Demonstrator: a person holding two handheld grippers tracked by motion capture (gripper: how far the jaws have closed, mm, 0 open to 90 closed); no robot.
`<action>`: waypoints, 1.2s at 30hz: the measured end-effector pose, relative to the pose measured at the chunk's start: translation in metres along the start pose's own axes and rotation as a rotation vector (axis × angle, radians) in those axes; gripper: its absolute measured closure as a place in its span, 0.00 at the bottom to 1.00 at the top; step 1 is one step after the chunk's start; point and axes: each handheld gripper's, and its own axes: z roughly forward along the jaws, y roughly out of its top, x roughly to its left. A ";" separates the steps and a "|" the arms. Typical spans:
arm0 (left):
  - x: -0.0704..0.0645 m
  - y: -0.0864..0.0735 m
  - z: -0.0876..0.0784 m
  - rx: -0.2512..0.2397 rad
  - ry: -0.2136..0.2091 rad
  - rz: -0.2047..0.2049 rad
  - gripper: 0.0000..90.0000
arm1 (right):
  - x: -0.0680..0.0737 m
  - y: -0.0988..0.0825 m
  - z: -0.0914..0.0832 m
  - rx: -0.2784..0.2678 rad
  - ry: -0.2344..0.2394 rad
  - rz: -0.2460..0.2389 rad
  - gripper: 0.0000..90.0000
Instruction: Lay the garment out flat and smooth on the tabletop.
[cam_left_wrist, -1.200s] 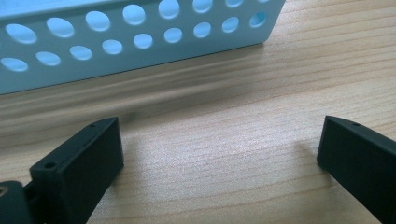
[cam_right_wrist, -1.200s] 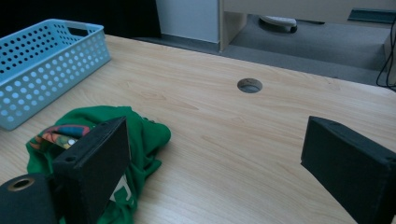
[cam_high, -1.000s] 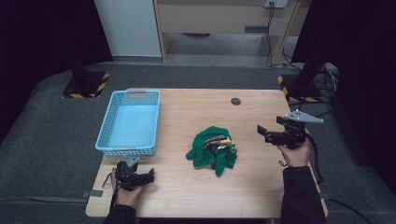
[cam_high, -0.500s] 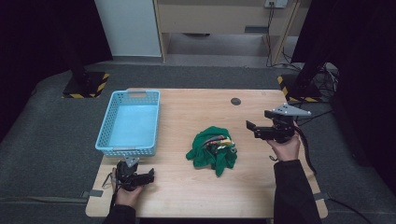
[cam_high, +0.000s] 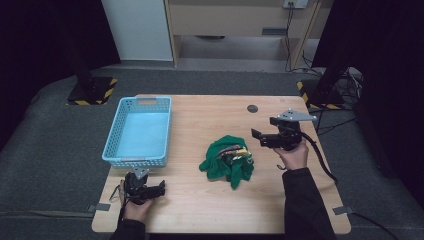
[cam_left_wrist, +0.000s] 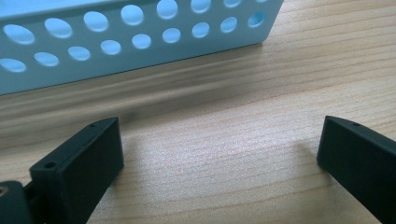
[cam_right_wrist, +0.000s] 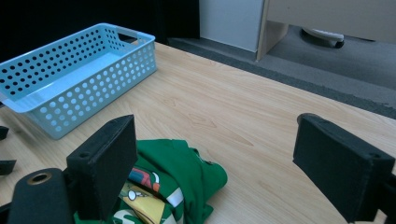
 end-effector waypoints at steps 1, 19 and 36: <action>0.000 0.000 0.000 0.000 0.000 0.000 0.00 | 0.002 0.000 0.003 0.002 0.002 -0.005 0.15; 0.000 0.000 0.000 -0.001 -0.002 0.001 0.00 | 0.020 -0.018 0.045 0.041 0.068 -0.024 0.22; 0.000 0.000 0.000 -0.001 -0.003 0.001 0.00 | 0.025 -0.045 0.084 0.114 0.053 -0.033 0.31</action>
